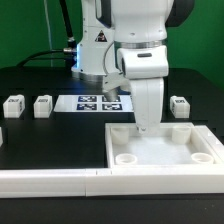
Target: Assemble square table
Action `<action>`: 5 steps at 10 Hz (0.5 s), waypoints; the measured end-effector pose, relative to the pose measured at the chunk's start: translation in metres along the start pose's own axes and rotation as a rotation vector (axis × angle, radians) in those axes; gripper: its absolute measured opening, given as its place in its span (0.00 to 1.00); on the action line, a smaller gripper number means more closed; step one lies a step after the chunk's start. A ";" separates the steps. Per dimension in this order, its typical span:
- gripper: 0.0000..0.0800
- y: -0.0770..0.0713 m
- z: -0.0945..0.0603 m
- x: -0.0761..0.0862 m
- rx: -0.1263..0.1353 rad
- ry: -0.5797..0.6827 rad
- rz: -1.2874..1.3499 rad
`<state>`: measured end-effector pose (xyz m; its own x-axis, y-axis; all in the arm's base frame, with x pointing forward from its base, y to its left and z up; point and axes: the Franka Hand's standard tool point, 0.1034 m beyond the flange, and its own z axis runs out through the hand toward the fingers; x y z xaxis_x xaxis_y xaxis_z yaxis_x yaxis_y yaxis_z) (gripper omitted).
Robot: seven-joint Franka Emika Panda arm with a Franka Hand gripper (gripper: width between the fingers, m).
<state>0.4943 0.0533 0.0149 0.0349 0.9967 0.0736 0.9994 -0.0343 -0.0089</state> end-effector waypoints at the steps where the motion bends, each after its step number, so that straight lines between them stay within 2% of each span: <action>1: 0.07 0.000 0.000 0.000 0.006 -0.002 -0.003; 2: 0.07 0.000 0.000 0.000 0.005 -0.002 -0.004; 3: 0.17 0.000 0.000 0.000 0.006 -0.002 -0.003; 4: 0.36 0.000 0.001 -0.001 0.007 -0.002 -0.002; 5: 0.36 0.000 0.001 -0.001 0.007 -0.003 -0.001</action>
Offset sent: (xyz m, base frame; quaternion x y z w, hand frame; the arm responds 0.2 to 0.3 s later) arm 0.0000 0.0000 0.0000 0.0000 0.0000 0.0000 1.0000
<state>0.4938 0.0522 0.0142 0.0334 0.9969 0.0711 0.9994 -0.0323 -0.0157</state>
